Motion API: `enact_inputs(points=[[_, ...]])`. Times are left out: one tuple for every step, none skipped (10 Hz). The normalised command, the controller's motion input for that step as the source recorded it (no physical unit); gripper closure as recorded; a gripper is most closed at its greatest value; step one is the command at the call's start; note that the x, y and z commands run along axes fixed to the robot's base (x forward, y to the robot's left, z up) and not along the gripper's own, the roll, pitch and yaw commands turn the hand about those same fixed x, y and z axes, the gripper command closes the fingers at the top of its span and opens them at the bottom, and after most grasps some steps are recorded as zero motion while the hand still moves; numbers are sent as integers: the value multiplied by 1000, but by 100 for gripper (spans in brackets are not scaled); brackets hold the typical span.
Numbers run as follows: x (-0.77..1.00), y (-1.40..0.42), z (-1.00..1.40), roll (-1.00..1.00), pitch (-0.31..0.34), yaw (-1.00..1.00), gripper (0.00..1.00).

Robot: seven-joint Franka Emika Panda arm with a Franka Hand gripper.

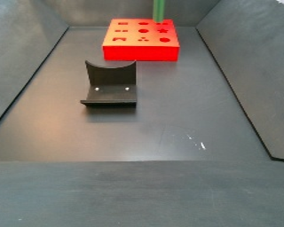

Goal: Insert the star object.

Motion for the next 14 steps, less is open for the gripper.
enact_inputs(points=[[-160,17,-420,0,-30,-60,100],[-211,0,-497,0,-47,-71,100],[-269,-43,-403,-43,-59,-134,100],[-14,-77,-189,-14,-21,-60,100],[-3,-66,-177,0,0,-51,100],[0,-83,-166,0,0,-111,100],[91,-20,-151,13,0,-271,100],[269,0,-120,37,0,-363,100],[149,0,-174,17,0,-420,100],[0,0,-120,9,0,-303,100],[-9,0,-20,64,11,-151,100],[0,0,0,3,6,0,100],[-20,0,-349,0,0,-66,100],[-143,0,-709,10,0,-103,100]])
